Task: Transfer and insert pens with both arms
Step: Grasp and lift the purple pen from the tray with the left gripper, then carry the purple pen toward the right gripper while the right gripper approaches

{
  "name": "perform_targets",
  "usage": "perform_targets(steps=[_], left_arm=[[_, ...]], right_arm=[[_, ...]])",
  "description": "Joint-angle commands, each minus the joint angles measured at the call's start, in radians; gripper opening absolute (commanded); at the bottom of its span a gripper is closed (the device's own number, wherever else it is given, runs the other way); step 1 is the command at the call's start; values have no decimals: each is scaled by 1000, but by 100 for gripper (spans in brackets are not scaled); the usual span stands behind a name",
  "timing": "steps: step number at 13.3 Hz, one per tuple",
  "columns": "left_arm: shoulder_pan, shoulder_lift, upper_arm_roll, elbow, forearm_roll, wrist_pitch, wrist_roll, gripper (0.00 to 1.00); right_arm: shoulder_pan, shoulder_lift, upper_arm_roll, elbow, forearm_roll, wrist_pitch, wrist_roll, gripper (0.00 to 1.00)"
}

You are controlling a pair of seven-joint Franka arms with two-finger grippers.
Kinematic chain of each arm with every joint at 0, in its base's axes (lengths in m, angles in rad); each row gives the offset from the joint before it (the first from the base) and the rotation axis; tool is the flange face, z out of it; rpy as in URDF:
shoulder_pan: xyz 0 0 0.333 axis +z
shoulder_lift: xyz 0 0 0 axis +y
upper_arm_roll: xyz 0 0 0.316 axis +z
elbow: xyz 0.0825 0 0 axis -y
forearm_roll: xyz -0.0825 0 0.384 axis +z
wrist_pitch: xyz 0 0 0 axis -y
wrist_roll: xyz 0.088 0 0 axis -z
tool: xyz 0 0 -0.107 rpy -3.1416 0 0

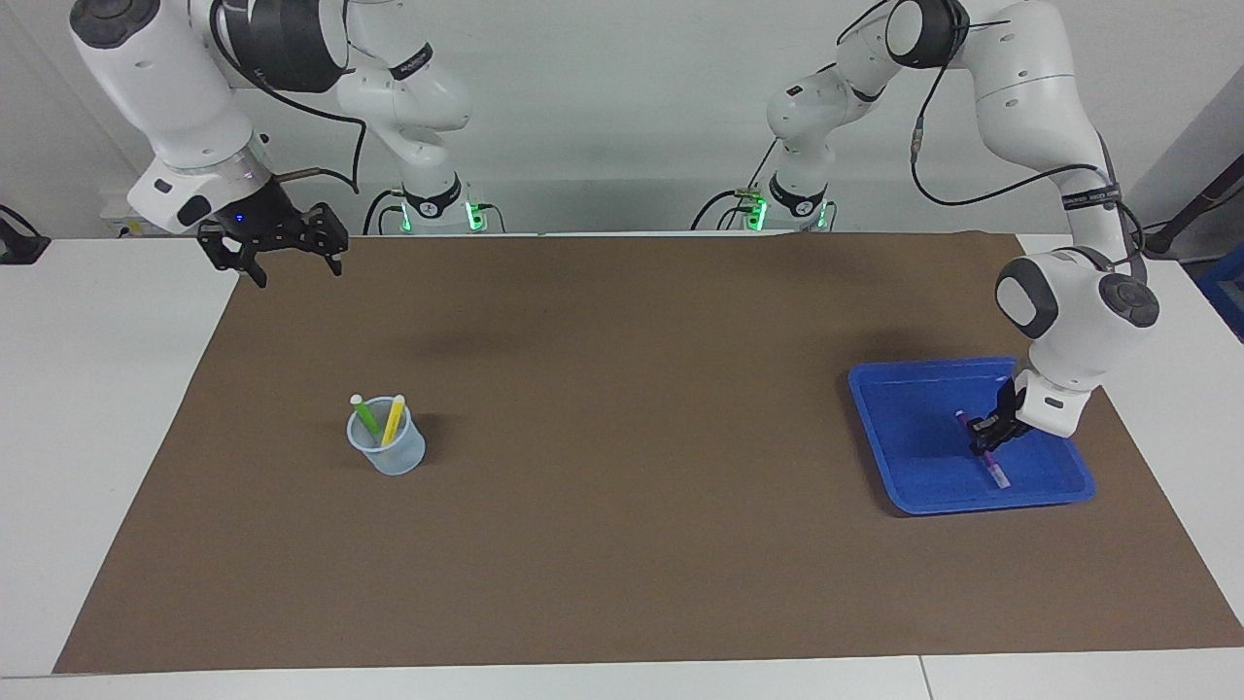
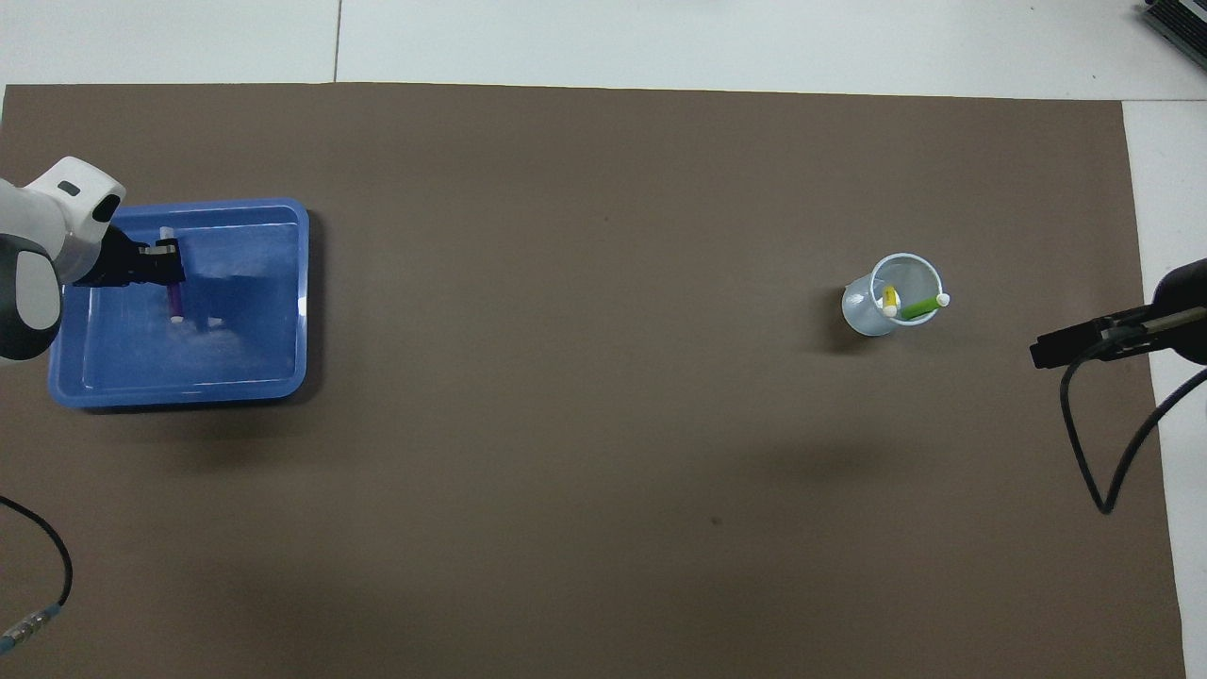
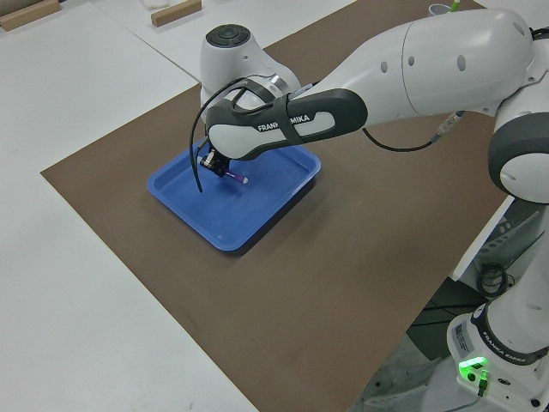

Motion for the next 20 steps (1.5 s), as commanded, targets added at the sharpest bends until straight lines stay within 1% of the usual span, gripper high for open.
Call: perform_targets(steps=[1, 4, 7, 10, 13, 15, 18, 20], left_arm=[[-11, 16, 8, 57, -32, -61, -7, 0], [-14, 16, 10, 124, -112, -163, -50, 0], [-67, -1, 7, 127, -120, -186, -209, 0], [-115, -47, 1, 123, -129, -226, -388, 0], [-147, -82, -8, 116, -189, -240, -533, 0], [-190, -101, -10, 115, -190, -241, -671, 0], [-293, -114, -10, 116, -198, -229, -920, 0], [-359, -125, -10, 119, -198, -224, -1072, 0]], right_arm=[[-9, -32, 7, -41, -20, 14, 5, 100], [-10, -32, 7, -41, -20, 14, 2, 100], [-12, -33, 7, -45, -8, 17, 13, 100], [-12, -35, 7, -47, -6, 17, 16, 100], [-13, -36, 7, -54, 0, 17, 37, 100], [-27, -38, 5, -59, 44, 19, 37, 100], [-30, -36, 5, -58, 72, 24, 109, 100], [-30, -33, 5, -58, 116, 27, 119, 100]])
